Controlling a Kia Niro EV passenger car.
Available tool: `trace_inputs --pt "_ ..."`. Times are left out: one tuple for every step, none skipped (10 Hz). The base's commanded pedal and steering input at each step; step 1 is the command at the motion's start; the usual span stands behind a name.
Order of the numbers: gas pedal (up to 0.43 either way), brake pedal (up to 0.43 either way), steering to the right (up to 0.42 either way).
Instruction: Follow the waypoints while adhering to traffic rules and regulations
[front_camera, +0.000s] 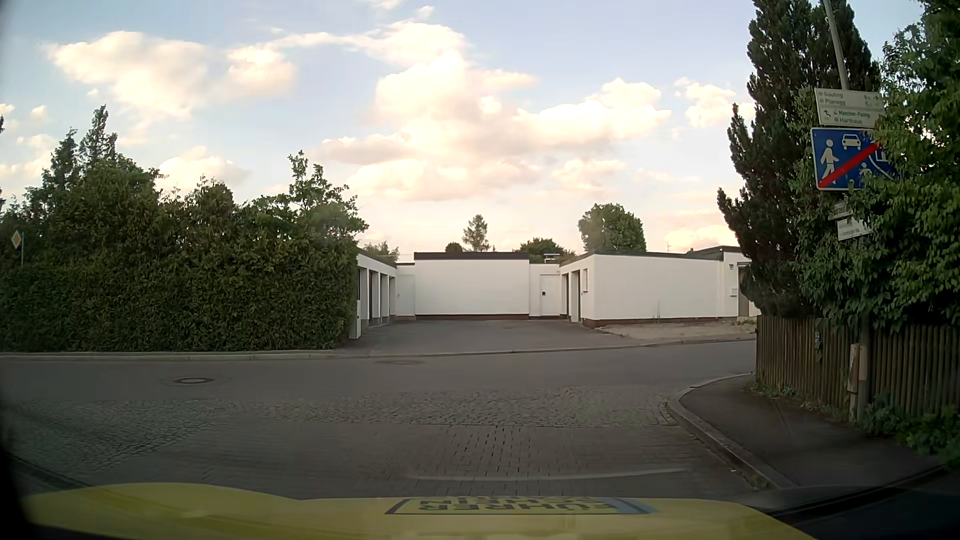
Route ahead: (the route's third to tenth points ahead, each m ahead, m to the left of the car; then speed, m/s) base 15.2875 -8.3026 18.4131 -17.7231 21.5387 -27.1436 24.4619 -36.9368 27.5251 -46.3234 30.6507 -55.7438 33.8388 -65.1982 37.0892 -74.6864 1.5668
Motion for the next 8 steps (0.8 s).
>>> trace_inputs --pt "0.0 0.104 -0.002" --pt "0.0 0.122 -0.01" --pt "0.0 0.134 -0.022" --pt "0.0 0.152 -0.029" --pt "0.0 0.165 -0.029" --pt "0.0 0.165 -0.032" --pt "0.0 0.165 -0.037" --pt "0.0 0.152 -0.039"
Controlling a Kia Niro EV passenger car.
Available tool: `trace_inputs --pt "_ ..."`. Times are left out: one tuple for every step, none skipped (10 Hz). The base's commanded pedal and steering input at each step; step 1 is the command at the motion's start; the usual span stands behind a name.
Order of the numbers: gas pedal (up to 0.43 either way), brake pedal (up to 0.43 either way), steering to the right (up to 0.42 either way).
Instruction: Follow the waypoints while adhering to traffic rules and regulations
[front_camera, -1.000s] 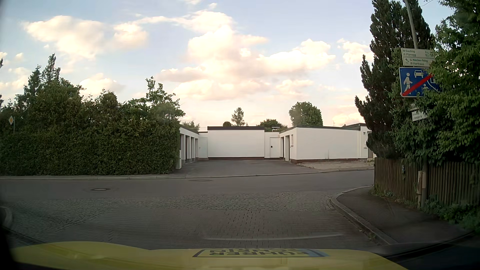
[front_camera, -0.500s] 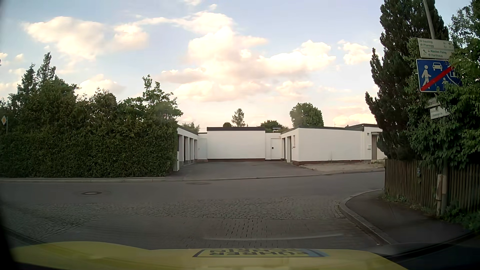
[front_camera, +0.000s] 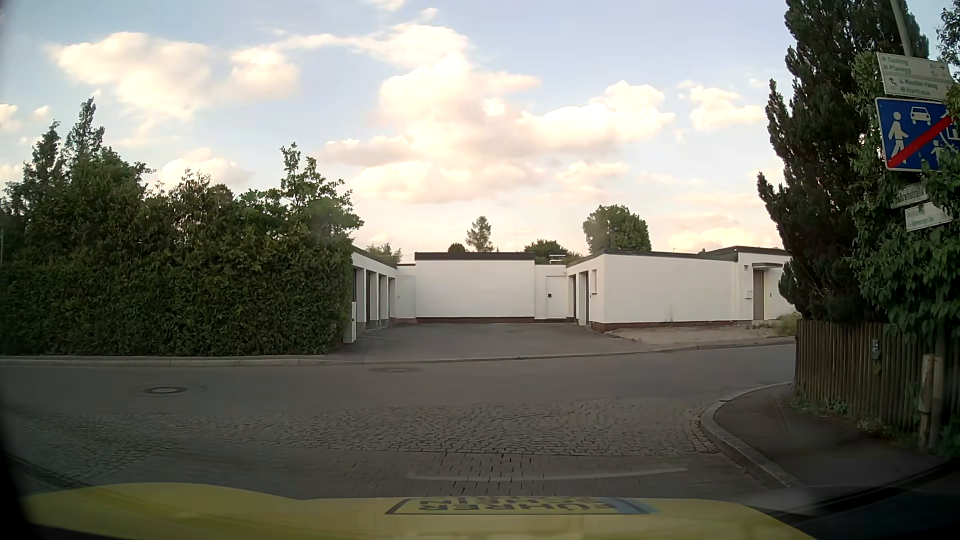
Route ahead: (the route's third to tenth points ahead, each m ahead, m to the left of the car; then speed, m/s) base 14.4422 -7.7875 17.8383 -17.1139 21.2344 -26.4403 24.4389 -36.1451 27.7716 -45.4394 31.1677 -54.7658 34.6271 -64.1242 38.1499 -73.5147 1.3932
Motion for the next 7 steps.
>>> trace_inputs --pt "0.0 0.122 -0.041" --pt "0.0 0.104 -0.045" --pt "0.0 0.085 -0.054" --pt "0.0 0.079 -0.064" --pt "0.0 0.079 -0.064" --pt "0.0 0.079 -0.063" --pt "0.0 0.079 -0.063"
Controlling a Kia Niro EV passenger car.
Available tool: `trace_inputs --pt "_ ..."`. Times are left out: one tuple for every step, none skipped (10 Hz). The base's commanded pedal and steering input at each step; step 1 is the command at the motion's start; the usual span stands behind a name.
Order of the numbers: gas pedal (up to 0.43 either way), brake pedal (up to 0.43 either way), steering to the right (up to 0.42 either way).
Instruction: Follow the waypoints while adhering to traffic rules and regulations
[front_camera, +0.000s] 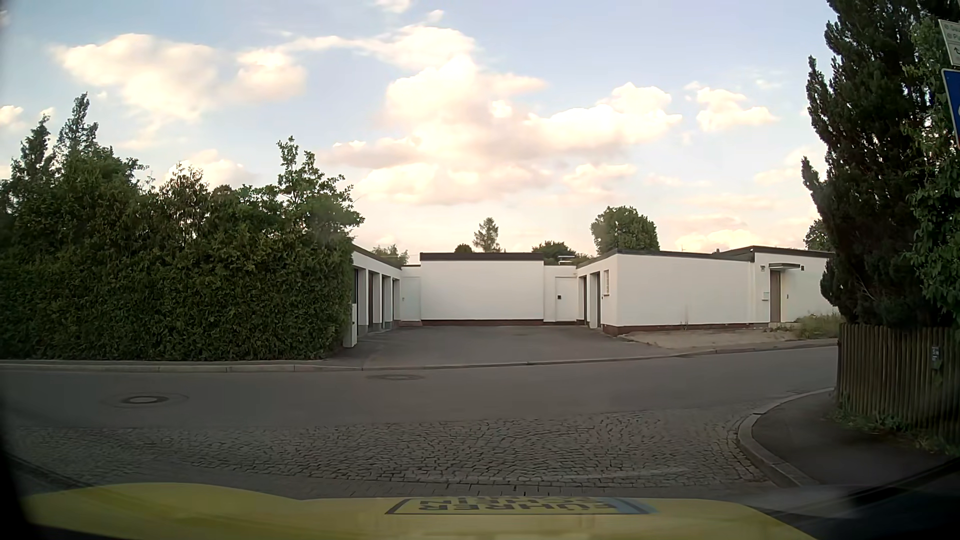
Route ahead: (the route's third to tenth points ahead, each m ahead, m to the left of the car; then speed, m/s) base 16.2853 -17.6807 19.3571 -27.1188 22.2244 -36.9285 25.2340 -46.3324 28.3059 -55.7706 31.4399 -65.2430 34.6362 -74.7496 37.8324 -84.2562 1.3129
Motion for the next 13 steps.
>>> trace_inputs --pt "0.0 0.079 -0.063" --pt "0.0 0.079 -0.061" --pt "0.0 0.085 -0.059" --pt "0.0 0.085 -0.058" --pt "0.0 0.085 -0.057" --pt "0.0 0.091 -0.057" --pt "0.0 0.098 -0.056" --pt "0.0 0.104 -0.056" --pt "0.0 0.104 -0.055" --pt "0.0 0.104 -0.055" --pt "0.0 0.098 -0.055" --pt "0.0 0.098 -0.055" --pt "0.0 0.098 -0.055"
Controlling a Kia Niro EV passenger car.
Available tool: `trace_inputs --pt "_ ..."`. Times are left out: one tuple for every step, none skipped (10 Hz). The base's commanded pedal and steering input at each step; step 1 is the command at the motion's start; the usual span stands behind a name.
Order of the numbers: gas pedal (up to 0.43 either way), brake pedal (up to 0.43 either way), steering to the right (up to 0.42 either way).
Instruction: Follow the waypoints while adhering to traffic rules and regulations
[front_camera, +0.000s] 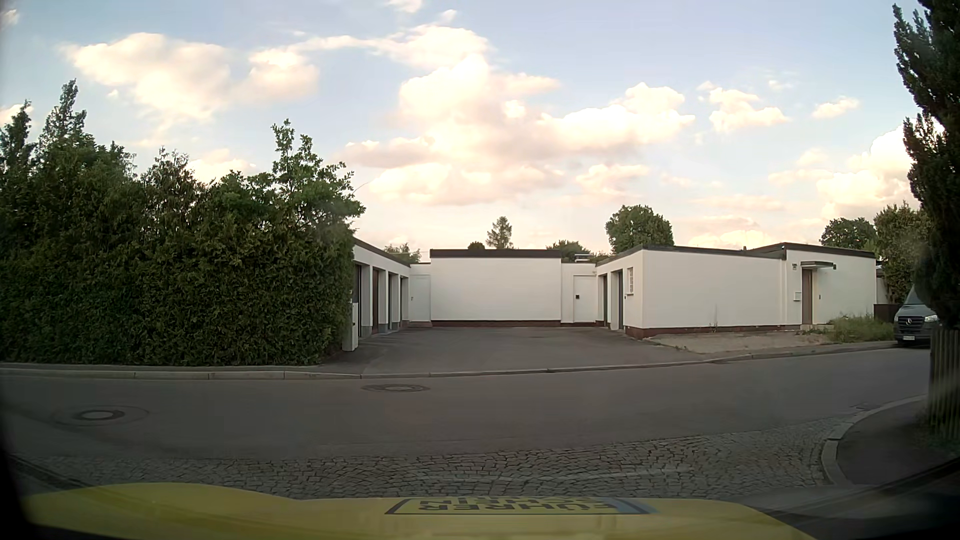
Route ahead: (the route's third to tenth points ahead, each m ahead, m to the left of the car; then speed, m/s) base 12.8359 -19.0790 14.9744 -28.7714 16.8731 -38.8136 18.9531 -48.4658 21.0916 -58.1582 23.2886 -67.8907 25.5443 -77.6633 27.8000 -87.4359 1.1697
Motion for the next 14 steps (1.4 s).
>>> trace_inputs --pt "0.0 0.098 -0.055" --pt "0.0 0.104 -0.054" --pt "0.0 0.104 -0.052" --pt "0.0 0.104 -0.048" --pt "0.0 0.104 -0.046" --pt "0.0 0.11 -0.045" --pt "0.0 0.116 -0.044" --pt "0.0 0.116 -0.043" --pt "0.0 0.128 -0.042" --pt "0.0 0.128 -0.042" --pt "0.0 0.134 -0.042" --pt "0.0 0.134 -0.042" --pt "0.0 0.134 -0.042" --pt "0.0 0.128 -0.042"
